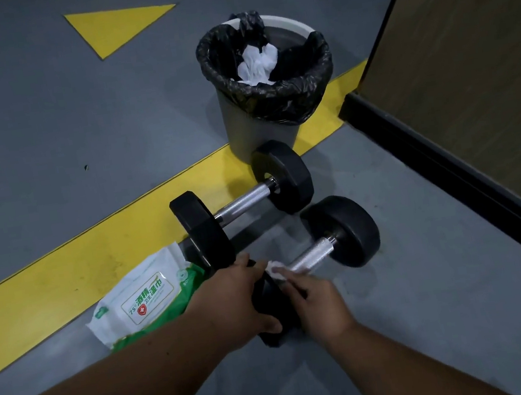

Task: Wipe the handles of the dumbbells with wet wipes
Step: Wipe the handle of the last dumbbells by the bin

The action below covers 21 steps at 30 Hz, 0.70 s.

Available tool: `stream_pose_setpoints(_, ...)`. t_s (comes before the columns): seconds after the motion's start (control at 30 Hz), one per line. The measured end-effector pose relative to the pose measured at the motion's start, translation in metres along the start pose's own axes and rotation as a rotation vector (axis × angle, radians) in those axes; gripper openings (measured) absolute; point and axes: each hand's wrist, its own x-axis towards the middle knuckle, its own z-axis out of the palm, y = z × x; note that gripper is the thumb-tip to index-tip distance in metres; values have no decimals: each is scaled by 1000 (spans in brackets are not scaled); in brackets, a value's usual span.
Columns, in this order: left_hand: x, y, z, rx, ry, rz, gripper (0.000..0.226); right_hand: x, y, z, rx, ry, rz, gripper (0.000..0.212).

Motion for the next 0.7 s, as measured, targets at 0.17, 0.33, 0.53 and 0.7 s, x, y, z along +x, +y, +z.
stream_pose_setpoints(0.17,-4,3,3,8,-7,-18,108,16,-1,-33,-47,271,36,23)
stream_pose_setpoints(0.33,-5,4,9,87,-3,-34,111,4,6,-16,59,215,74,25)
stream_pose_setpoints(0.53,-11,9,14,171,-2,-28,106,15,10,-39,-136,167,14,25)
stream_pose_setpoints(0.7,-15,14,15,264,27,-1,101,3,-7,-17,180,322,116,20)
